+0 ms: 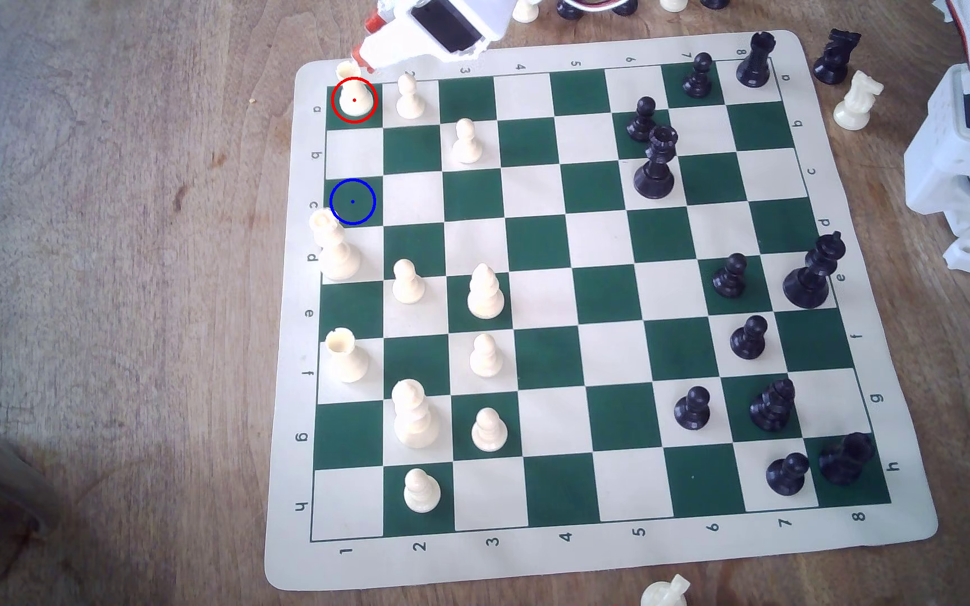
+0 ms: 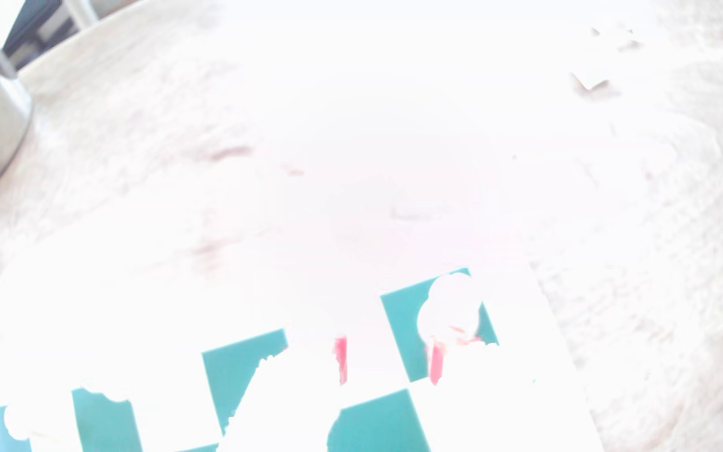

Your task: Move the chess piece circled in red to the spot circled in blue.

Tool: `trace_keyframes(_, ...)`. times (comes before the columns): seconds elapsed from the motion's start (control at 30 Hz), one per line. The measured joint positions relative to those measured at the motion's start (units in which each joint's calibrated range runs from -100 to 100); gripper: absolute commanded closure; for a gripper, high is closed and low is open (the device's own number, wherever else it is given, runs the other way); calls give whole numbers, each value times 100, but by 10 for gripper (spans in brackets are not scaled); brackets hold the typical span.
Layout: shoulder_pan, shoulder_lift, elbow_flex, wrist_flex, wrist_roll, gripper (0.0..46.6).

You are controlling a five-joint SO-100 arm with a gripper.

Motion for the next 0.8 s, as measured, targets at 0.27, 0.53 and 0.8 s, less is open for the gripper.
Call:
trace_keyframes(0.27, 118, 813, -497, -359, 0, 331)
trace_keyframes(0.53, 118, 1349, -949, -861, -107, 313)
trace_keyframes(0.8, 236, 1927, -1473, -861, 24, 310)
